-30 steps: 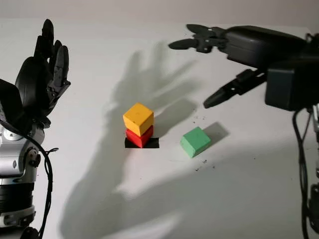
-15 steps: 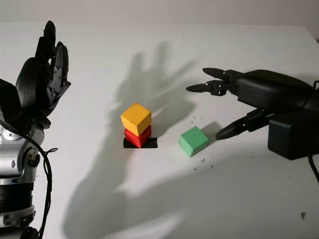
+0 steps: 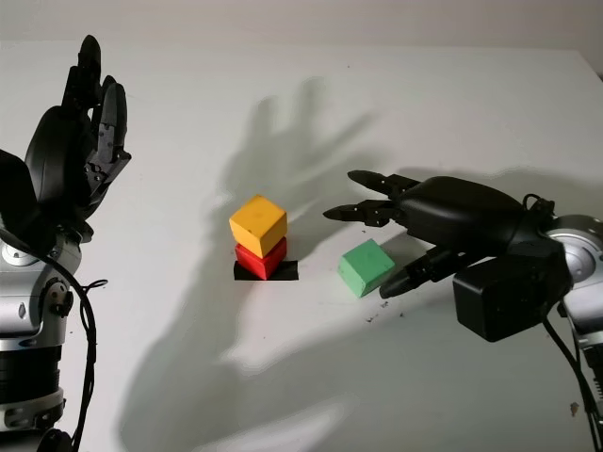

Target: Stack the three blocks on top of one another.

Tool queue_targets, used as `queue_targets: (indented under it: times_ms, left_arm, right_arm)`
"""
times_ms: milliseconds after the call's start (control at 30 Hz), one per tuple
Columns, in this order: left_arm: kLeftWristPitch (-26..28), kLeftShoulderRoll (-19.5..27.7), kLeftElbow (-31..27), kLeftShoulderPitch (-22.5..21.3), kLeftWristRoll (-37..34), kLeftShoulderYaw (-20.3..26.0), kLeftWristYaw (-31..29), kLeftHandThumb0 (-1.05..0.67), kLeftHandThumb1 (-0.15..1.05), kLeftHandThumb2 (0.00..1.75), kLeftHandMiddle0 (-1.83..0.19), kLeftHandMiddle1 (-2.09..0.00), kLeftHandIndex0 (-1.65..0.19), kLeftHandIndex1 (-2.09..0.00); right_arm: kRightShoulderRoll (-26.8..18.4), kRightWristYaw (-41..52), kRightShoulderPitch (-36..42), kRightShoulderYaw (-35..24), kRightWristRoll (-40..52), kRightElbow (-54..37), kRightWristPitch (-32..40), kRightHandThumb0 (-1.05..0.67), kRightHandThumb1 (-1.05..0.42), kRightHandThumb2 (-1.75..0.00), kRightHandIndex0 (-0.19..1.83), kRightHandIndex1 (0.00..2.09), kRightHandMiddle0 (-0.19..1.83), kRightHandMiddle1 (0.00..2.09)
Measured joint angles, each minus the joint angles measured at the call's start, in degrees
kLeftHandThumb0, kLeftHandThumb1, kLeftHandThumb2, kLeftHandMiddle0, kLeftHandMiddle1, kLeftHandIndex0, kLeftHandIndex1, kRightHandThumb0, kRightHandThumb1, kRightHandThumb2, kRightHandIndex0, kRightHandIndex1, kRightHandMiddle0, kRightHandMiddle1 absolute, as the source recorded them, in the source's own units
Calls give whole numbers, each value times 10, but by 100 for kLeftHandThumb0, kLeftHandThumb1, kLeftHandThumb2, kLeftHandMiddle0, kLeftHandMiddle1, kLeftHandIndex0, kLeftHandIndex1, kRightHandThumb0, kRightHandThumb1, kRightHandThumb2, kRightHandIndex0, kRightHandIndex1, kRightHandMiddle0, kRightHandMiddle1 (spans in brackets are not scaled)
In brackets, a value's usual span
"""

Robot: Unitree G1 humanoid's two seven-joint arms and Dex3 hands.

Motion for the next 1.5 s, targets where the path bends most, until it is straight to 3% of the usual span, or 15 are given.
queue_targets:
  times_ms: [333,367,467,533,1200,1367,1500]
  left_arm:
    - [2,0,0,0,-4,1,-3,-73,105,59,19,0,19,0]
    - [2,0,0,0,-5,1,-5,-73,105,60,19,0,19,0]
    - [1,0,0,0,-6,1,-9,-73,105,59,19,0,19,0]
    - [1,0,0,0,-5,1,-8,-73,105,59,19,0,19,0]
    - [2,0,0,0,-5,2,-10,-73,105,60,19,0,19,0]
    - [2,1,0,1,-4,2,-13,-73,105,60,19,0,19,0]
    - [2,1,0,1,-3,2,-12,-72,105,61,19,0,19,0]
  right_arm:
    - [-1,-23,1,5,-45,-7,-11,-58,-91,-5,4,9,45,23]
    - [-1,-31,2,5,-50,-6,-17,-56,-91,-5,6,8,45,30]
    - [-1,-50,2,5,-59,0,-32,-53,-90,-5,12,6,25,94]
    - [-1,-56,1,6,-63,7,-36,-53,-90,-5,12,6,21,103]
    - [-1,-76,1,16,-68,23,-50,-47,-90,-5,22,8,35,113]
    - [8,-86,-1,22,-56,41,-74,-43,-92,-6,30,10,47,122]
    - [13,-92,-6,24,-50,53,-82,-41,-93,-6,33,9,45,130]
